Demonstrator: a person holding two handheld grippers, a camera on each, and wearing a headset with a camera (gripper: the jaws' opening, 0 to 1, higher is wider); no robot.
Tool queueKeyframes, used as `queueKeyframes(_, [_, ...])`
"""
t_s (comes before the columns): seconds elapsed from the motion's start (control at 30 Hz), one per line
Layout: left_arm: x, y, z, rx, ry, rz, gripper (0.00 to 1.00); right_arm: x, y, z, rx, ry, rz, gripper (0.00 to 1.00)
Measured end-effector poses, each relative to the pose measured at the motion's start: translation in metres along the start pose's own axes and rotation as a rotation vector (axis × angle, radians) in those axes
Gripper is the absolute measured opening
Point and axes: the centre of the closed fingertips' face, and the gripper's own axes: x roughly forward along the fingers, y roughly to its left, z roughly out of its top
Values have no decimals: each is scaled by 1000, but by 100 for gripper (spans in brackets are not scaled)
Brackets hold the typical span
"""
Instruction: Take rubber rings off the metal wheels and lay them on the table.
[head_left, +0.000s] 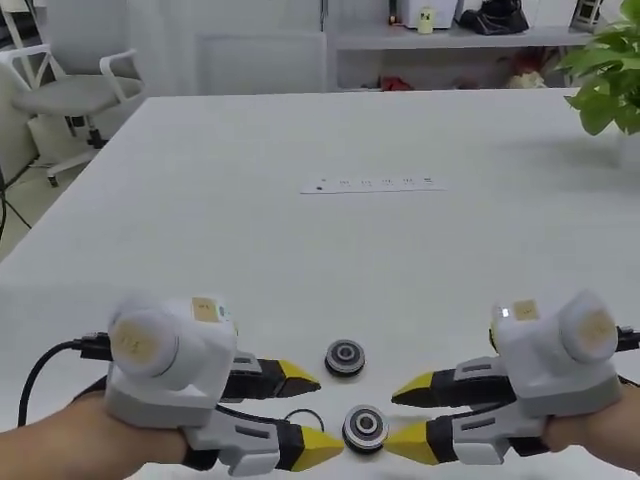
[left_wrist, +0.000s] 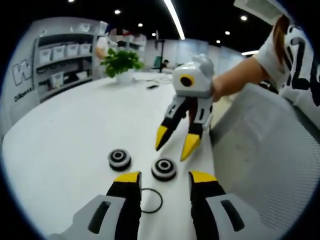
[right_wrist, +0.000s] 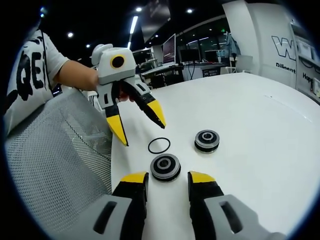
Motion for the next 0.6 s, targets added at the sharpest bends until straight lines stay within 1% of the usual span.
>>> queueKeyframes(0.1, [4, 1, -2, 3, 7, 0, 39, 2, 1, -2, 2, 3, 2, 27])
queueKeyframes(0.27, [11, -2, -5, 0, 22, -16, 38, 6, 3, -5, 2, 7, 8, 27])
queueKeyframes(0.37, [15, -3, -4, 0, 23, -23, 37, 7, 3, -6, 3, 8, 9, 26])
queueKeyframes(0.5, [19, -5, -4, 19, 30, -25, 36, 7, 1, -6, 5, 5, 5, 25])
queueKeyframes(0.6, [23, -4, -3, 15, 28, -29, 34, 8, 2, -7, 5, 5, 7, 25])
